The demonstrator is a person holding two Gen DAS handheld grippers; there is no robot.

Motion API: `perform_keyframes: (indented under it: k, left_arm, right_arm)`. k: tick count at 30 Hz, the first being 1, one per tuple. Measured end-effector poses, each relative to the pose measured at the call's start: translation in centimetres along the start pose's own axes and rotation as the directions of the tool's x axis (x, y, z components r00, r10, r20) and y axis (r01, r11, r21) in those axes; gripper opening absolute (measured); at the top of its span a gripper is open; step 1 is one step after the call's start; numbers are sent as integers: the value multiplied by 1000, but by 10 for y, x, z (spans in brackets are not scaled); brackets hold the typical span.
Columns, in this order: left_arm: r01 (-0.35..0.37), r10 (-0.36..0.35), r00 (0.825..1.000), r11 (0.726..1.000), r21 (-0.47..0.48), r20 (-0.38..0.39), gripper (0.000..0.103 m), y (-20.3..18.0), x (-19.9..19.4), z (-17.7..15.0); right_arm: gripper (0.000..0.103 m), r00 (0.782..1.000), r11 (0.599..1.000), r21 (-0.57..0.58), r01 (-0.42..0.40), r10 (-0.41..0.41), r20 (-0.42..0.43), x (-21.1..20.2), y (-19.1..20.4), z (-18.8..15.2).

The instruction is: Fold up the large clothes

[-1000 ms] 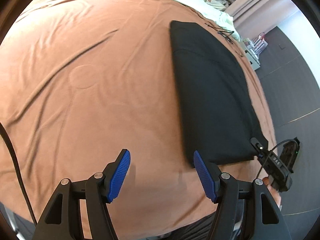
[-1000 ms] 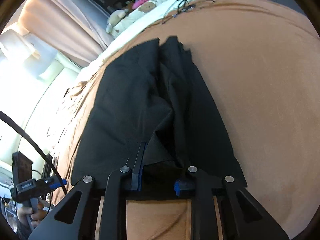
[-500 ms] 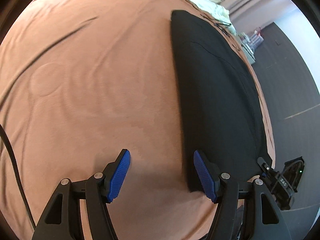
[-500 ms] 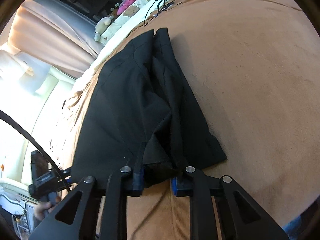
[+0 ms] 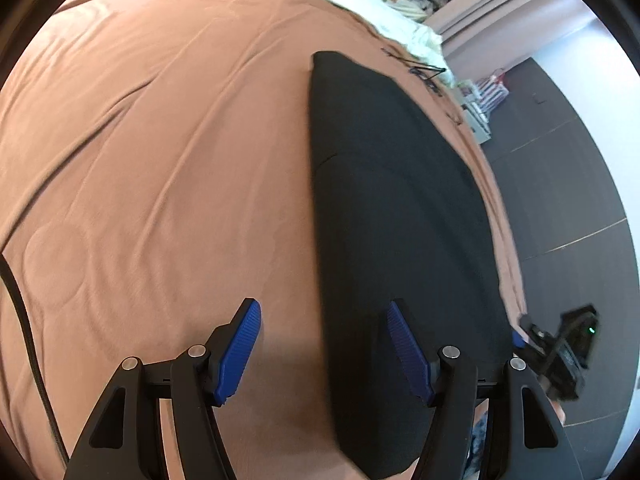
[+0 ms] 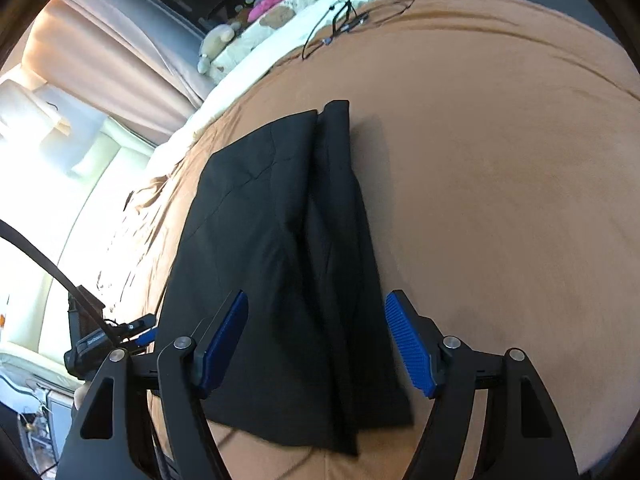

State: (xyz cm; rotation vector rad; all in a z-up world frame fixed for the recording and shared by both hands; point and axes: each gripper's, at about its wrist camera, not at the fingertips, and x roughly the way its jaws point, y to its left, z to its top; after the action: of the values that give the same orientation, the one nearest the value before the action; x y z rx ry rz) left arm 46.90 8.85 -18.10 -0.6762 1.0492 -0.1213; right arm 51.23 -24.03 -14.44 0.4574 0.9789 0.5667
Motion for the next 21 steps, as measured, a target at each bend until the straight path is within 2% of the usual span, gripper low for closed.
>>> perform_keyframes:
  k: [4,7,10,17,21]
  left_arm:
    - [16,-15,999,999,31,-33,67,-9,17,13]
    - [22,-21,999,999,33,-49,67,-12,32,23]
    - [35,-33,997,999,33,-64,67,-14,45,32]
    - [28,-23,996,998,60,-87,67,-20,69,52]
    - [39,-36,995,999,36,-88,67,-14,77,62]
  right_arm:
    - [73,995,998,20,-63,64,-79,25,-22,28]
    - [73,982,993,41,-110,115,-147,52,-33,46]
    - [74,973,989,66,-134,144,-181,69,-44,57]
    - [73,931,959,115,-258,279,-236,106,-65,96]
    - [73,913,951,103,-291,308,-266,133,-70,113]
